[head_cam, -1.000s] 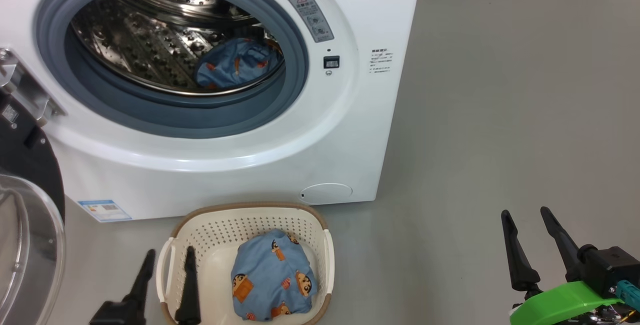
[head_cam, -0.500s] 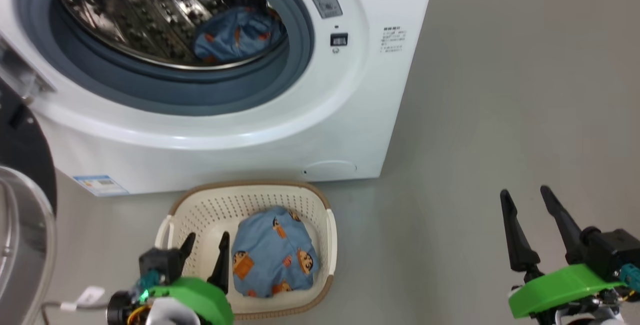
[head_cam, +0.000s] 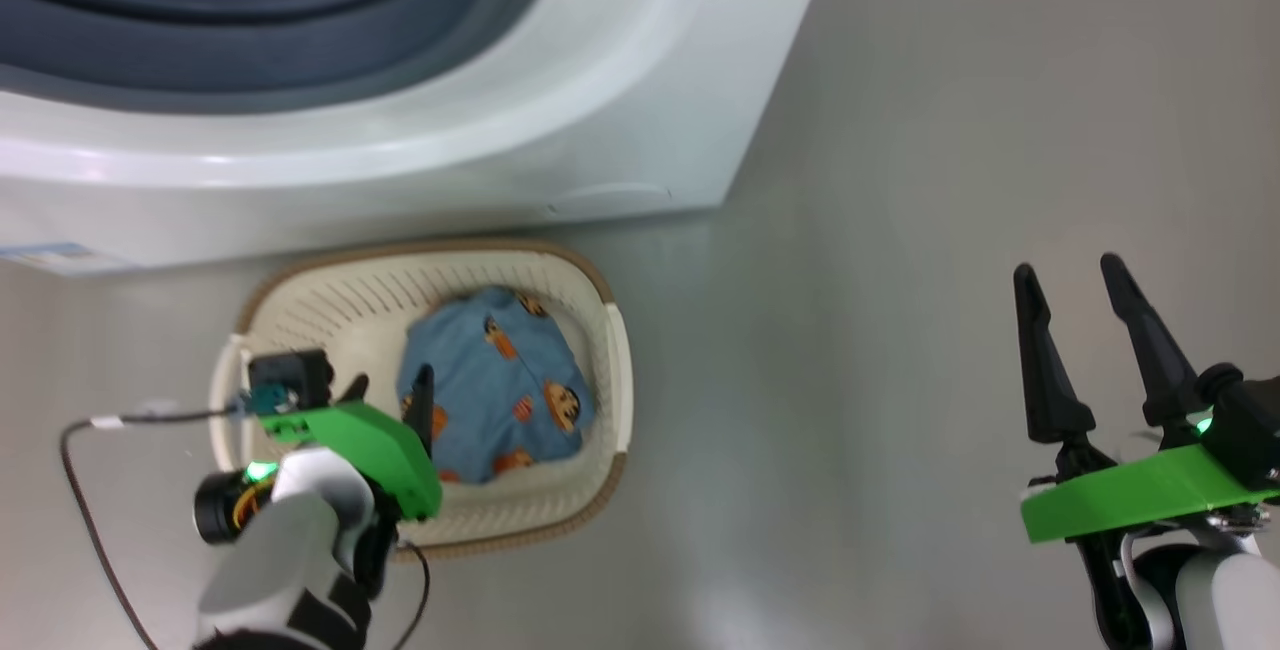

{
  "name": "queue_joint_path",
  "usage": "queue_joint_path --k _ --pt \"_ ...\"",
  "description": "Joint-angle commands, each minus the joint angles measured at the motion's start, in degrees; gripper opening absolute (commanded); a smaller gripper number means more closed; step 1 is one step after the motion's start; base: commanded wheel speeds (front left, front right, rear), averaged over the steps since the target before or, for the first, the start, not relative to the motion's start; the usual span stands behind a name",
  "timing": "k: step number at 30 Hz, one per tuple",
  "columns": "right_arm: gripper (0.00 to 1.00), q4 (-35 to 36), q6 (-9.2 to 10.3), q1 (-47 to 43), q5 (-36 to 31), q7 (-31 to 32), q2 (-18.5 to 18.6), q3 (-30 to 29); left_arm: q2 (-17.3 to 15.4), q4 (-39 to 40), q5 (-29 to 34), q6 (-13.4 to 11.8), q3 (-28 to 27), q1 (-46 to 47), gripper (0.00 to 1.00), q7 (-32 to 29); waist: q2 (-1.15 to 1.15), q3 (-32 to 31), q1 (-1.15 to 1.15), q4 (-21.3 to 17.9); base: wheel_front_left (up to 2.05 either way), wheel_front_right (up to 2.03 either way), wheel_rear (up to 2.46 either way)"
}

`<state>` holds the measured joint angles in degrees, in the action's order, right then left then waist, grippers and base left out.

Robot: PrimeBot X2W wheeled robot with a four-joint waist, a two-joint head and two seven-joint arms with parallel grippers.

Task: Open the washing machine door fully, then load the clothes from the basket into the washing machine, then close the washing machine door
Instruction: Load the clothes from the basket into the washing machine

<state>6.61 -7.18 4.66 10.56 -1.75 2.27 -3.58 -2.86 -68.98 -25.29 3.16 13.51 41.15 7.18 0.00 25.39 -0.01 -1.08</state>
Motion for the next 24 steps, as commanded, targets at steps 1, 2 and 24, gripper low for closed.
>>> queue_joint_path --k 1,2,24 --pt "1.00 1.76 -0.31 1.55 0.79 -0.85 0.61 1.66 -2.01 -0.93 -1.12 0.74 -2.15 2.19 1.00 -0.58 0.00 8.84 0.01 -4.42 0.00 0.00 0.00" --pt "1.00 1.86 -0.31 1.93 0.90 -1.08 0.61 1.72 -2.14 -1.55 -1.65 0.93 -2.51 3.05 1.00 -1.21 0.00 9.97 0.01 -4.77 0.00 0.00 0.00" --pt "1.00 4.21 -0.31 6.35 1.69 -4.92 0.61 4.12 -6.29 -4.72 -7.09 1.21 -5.92 14.43 1.00 -7.02 0.00 26.67 0.01 -9.05 0.00 0.00 0.00"
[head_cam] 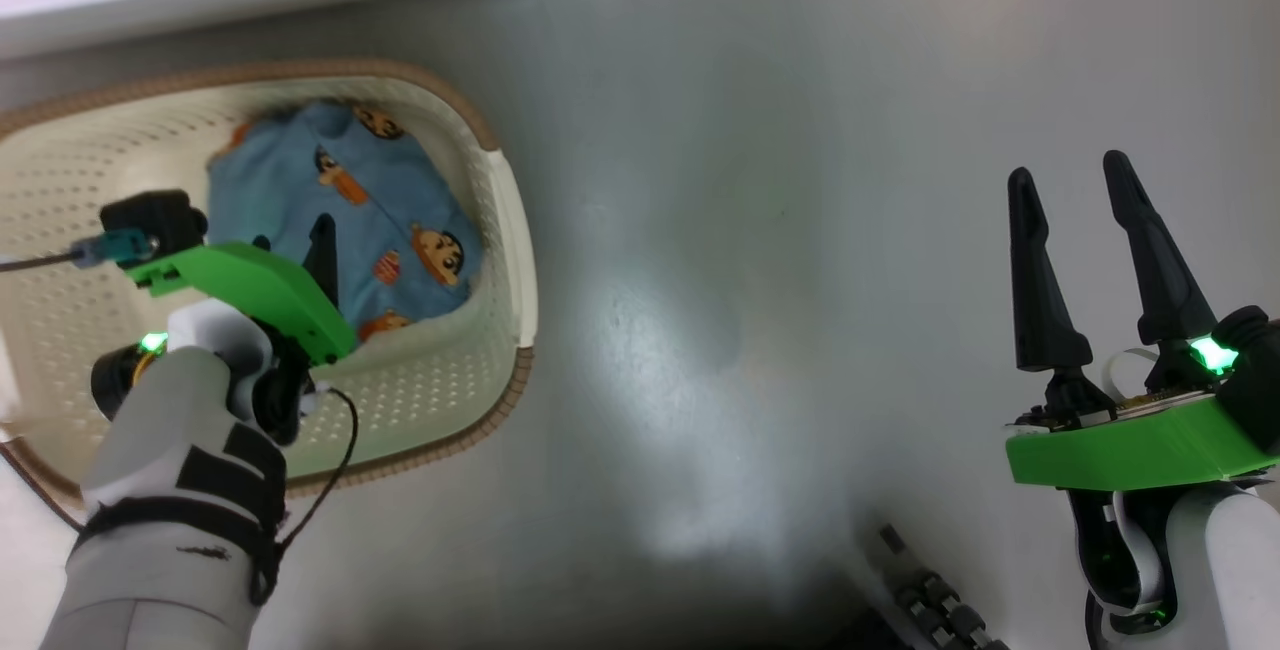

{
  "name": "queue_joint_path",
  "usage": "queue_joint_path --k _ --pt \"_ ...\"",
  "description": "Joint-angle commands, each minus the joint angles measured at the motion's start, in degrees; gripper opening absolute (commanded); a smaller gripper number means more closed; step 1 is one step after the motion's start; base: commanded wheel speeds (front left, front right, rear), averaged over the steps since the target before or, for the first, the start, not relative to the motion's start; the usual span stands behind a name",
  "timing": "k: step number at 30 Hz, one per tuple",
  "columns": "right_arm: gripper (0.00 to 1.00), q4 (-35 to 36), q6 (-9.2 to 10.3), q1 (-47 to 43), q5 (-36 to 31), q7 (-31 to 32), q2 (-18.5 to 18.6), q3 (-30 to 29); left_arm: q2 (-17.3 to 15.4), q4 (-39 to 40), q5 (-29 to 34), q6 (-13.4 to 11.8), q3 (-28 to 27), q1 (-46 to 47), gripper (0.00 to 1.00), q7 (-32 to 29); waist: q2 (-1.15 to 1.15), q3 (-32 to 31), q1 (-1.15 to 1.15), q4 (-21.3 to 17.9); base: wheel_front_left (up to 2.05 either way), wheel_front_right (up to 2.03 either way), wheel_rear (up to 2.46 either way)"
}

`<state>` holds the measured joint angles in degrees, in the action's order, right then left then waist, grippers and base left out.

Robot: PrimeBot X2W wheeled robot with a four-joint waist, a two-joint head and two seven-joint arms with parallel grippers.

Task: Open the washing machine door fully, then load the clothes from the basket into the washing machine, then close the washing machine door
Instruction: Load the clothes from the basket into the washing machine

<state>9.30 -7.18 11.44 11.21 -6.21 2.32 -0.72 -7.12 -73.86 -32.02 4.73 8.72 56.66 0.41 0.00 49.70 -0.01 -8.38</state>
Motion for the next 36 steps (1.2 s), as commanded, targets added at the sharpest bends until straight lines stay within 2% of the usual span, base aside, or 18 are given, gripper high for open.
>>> queue_joint_path --k 1,9,10,11,12,13,24,36 --pt "1.00 1.53 -0.31 -0.44 1.09 -0.56 0.55 1.34 -1.90 0.13 -0.76 -0.63 -1.43 -0.84 1.00 -0.69 0.00 2.69 0.01 -1.90 0.00 0.00 0.00" --pt "1.00 1.94 -0.31 -0.82 1.36 -1.13 0.55 0.99 -2.49 -0.02 -2.08 -2.65 -2.15 -0.05 1.00 -3.25 0.00 4.19 0.01 -2.85 0.00 0.00 0.00" --pt "1.00 1.99 -0.31 -0.84 1.36 -1.13 0.55 0.94 -2.48 -0.03 -2.22 -2.75 -2.20 -0.01 0.65 -3.47 0.00 4.28 0.01 -2.89 0.00 0.00 0.00" --pt "1.00 2.01 -0.31 -0.86 1.33 -1.15 0.55 0.91 -2.47 -0.04 -2.35 -2.69 -2.20 -0.05 0.36 -3.87 0.00 4.33 0.01 -2.92 0.00 0.00 0.00" --pt "1.00 2.02 -0.31 -0.88 1.32 -1.15 0.55 0.88 -2.48 -0.05 -2.47 -2.65 -2.20 -0.08 0.21 -4.14 0.00 4.36 0.01 -2.92 0.00 0.00 0.00" --pt "1.00 2.04 -0.31 -0.86 1.32 -1.13 0.55 0.85 -2.45 -0.05 -2.65 -2.63 -2.27 -0.10 0.00 -4.44 0.00 4.39 0.01 -2.90 0.00 0.00 0.00" --pt "1.00 2.56 -0.31 -0.64 0.40 -0.63 0.55 0.24 -1.23 -0.08 -3.24 -2.12 -1.92 -0.55 0.00 -2.41 0.00 4.04 0.01 -0.97 0.00 0.00 0.00" --pt "1.00 2.70 -0.31 -0.23 -0.88 0.71 0.55 0.08 0.35 -0.09 -4.60 1.06 -1.82 -2.41 0.00 4.18 0.00 1.17 0.01 2.53 0.00 0.00 0.00"
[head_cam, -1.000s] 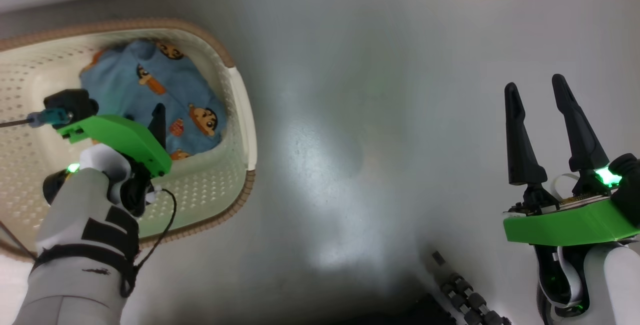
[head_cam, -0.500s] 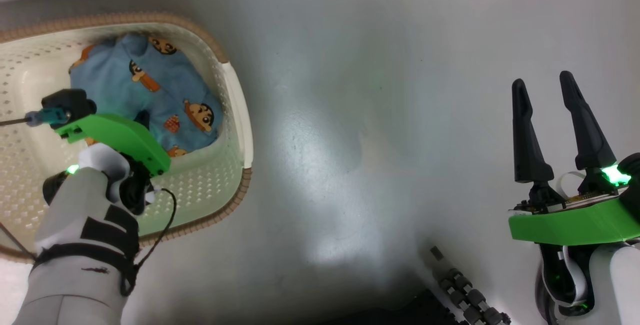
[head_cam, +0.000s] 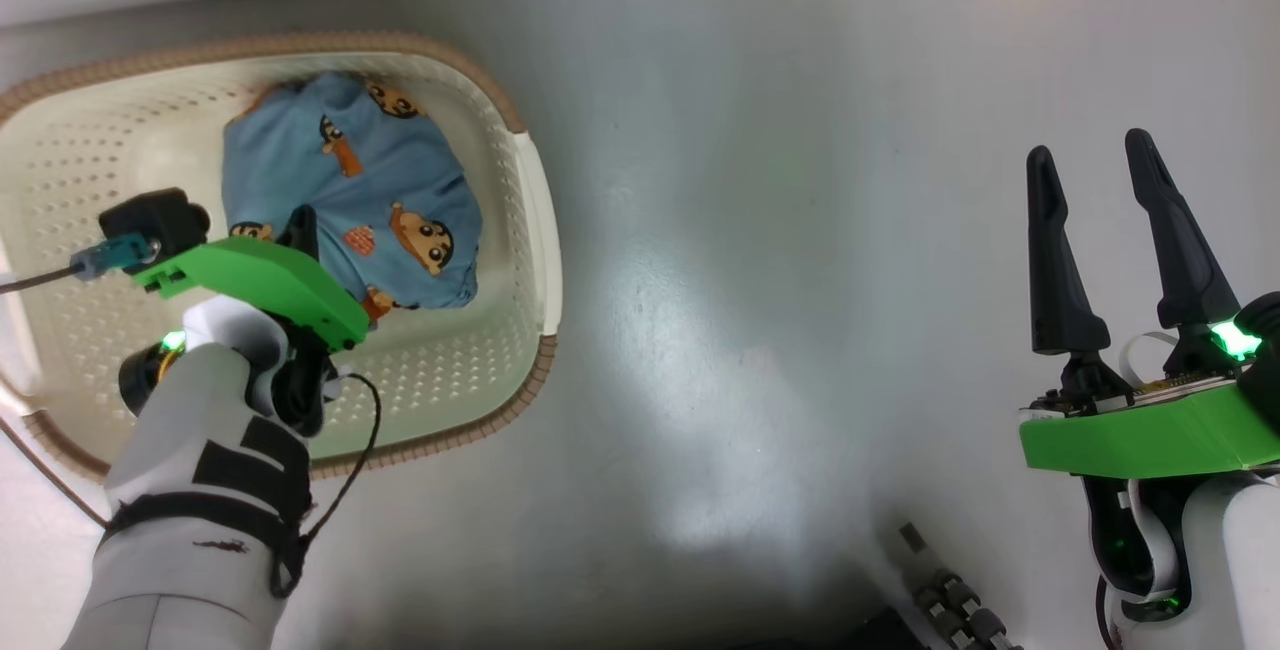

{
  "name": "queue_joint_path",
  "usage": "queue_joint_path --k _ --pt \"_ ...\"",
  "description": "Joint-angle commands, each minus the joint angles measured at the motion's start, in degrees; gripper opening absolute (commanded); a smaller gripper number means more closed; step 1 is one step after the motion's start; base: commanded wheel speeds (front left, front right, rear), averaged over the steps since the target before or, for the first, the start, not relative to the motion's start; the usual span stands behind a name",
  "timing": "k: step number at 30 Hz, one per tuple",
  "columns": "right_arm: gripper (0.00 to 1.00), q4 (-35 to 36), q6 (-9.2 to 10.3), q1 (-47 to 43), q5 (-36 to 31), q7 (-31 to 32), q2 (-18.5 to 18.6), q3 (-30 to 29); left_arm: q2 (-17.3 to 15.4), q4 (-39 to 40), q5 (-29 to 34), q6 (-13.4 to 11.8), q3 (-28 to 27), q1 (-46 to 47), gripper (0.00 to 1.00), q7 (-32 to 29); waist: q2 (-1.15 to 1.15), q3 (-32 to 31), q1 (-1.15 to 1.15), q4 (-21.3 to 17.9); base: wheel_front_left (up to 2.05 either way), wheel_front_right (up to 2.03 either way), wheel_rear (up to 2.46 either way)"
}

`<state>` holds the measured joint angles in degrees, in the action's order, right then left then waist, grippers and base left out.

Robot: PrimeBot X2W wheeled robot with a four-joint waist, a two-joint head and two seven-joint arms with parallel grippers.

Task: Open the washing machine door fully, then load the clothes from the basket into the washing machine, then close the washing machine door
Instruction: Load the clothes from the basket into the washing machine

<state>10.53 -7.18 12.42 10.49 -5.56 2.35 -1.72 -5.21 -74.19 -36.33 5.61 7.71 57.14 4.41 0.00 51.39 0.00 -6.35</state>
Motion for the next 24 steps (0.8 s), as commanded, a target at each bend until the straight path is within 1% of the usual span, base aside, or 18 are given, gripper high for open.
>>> queue_joint_path --k 1,10,15,17,20,24 --pt "1.00 1.40 -0.31 -1.22 -0.23 0.16 0.53 1.05 -1.65 0.24 -0.16 0.34 -0.60 -3.01 0.00 0.86 0.00 -0.88 0.00 0.62 0.00 0.00 0.00" --pt "1.00 0.38 -0.31 -2.02 -1.10 0.72 0.53 -0.09 -1.01 0.85 0.53 1.45 1.12 -4.98 0.00 8.16 0.00 -6.17 0.00 2.25 0.00 0.00 0.00" --pt "1.00 -0.77 -0.31 -2.43 -1.99 0.93 0.53 -0.31 -0.65 3.47 0.95 1.70 1.71 -7.17 0.00 10.24 0.00 -10.09 0.00 3.57 0.00 0.00 0.00" --pt "1.00 -1.44 -0.31 -2.59 -2.60 0.97 0.53 -0.18 -0.66 5.28 1.28 1.74 1.73 -8.48 0.00 10.49 0.00 -11.86 0.00 4.12 0.00 0.00 0.00" --pt "1.00 -2.52 -0.31 -2.79 -3.18 1.00 0.53 0.13 -1.26 10.77 2.34 1.65 0.56 -11.42 0.00 10.55 0.00 -14.70 0.00 4.86 0.00 0.00 0.00" --pt "1.00 -4.22 -0.31 -3.14 -3.61 1.05 0.53 0.79 -1.45 18.56 4.77 0.49 -1.56 -17.25 0.00 10.57 0.00 -18.98 0.00 5.33 0.00 0.00 0.00"
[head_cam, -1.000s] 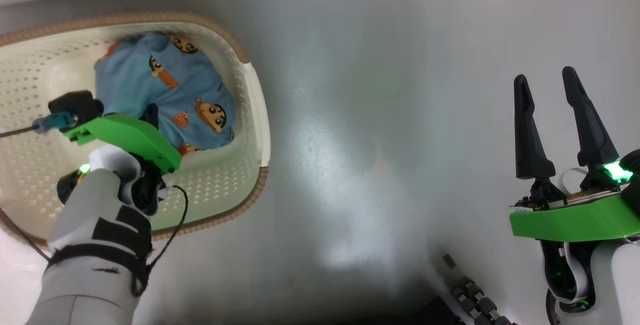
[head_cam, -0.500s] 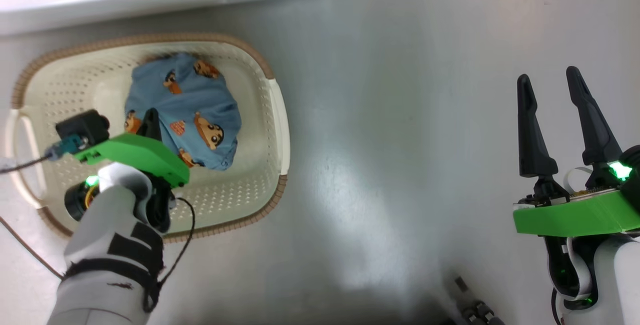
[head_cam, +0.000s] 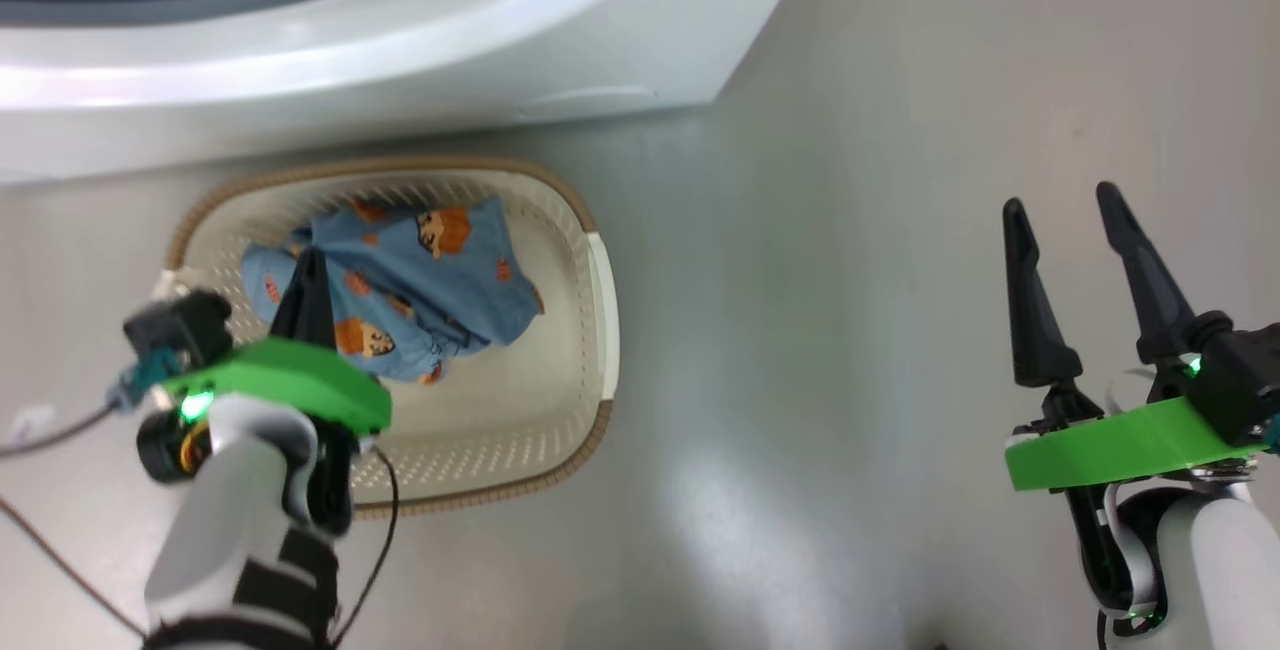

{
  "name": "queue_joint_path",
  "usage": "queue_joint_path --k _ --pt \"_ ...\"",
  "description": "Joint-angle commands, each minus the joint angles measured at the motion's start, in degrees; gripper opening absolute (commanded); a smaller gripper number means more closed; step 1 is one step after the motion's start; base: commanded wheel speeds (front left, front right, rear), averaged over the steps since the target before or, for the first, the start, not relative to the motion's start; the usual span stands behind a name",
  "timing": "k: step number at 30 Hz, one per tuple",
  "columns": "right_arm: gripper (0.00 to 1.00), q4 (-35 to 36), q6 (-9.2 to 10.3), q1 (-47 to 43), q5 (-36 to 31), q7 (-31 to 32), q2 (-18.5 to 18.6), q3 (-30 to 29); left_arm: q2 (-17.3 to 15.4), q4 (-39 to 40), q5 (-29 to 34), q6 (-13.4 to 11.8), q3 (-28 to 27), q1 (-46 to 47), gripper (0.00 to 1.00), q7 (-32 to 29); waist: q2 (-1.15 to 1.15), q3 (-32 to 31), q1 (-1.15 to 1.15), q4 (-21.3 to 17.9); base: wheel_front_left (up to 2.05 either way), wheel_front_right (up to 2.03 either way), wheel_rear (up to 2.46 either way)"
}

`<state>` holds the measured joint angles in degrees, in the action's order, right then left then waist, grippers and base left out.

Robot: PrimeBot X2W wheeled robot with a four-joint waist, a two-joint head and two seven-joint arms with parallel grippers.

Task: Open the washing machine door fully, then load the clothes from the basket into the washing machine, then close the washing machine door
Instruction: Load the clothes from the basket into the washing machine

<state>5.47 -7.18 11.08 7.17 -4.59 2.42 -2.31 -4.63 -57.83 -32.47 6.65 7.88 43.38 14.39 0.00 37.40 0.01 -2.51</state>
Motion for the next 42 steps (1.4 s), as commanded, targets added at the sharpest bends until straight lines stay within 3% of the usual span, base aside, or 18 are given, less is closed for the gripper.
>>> queue_joint_path --k 1,11,25,33,42 --pt "1.00 0.40 -0.31 -1.90 -0.36 0.06 0.45 1.58 -1.96 3.97 1.46 -0.75 -2.30 -5.07 0.00 0.60 0.00 -6.11 -0.01 1.54 0.00 0.00 0.00" --pt "1.00 -3.51 -0.31 -4.29 -0.01 0.21 0.45 3.73 -1.18 17.07 6.84 -2.47 -5.03 -17.55 0.00 0.60 0.00 -16.67 -0.01 1.68 0.00 0.00 0.00" --pt "1.00 -4.68 -0.31 -12.25 0.54 2.20 0.45 4.56 -1.57 30.21 10.72 -6.03 -4.41 -33.66 0.00 -0.42 0.00 -32.30 -0.01 0.29 0.00 0.00 0.00" --pt "1.00 -1.33 -0.31 -16.08 0.07 4.57 0.45 2.91 -2.03 38.66 9.81 -7.49 -4.19 -40.04 0.00 -4.46 0.00 -36.89 -0.01 0.09 0.00 0.00 0.00" --pt "1.00 -0.08 -0.31 -17.07 0.60 5.10 0.45 2.52 -2.64 43.46 9.51 -8.68 -3.90 -42.46 0.00 -7.10 0.00 -37.40 -0.01 0.26 0.00 0.00 0.00"
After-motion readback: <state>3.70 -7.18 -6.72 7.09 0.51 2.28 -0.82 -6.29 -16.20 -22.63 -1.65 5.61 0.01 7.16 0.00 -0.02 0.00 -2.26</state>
